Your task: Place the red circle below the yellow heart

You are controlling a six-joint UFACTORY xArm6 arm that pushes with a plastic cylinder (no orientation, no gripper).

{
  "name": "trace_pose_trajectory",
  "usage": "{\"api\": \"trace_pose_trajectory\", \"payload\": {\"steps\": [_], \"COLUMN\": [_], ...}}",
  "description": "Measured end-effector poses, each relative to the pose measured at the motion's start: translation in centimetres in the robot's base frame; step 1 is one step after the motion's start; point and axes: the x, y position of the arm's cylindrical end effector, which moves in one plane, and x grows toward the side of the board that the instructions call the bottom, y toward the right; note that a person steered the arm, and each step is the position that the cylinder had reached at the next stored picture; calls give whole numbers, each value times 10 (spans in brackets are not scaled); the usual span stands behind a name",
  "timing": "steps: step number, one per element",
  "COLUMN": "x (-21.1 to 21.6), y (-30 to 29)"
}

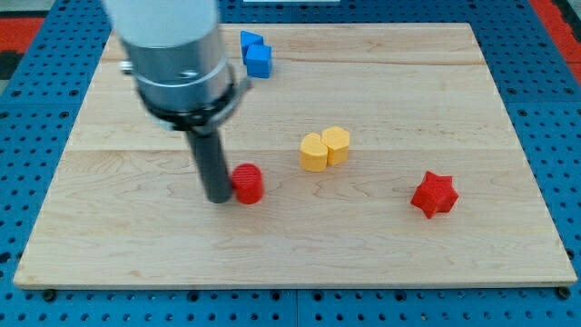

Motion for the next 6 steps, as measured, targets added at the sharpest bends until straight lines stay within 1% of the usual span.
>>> {"api": "trace_pose_trajectory", "payload": {"steps": [1, 2, 3, 4, 5, 6], "x": [0, -13, -17, -13, -13, -24], "y": [3, 2, 16, 70, 71, 77]}}
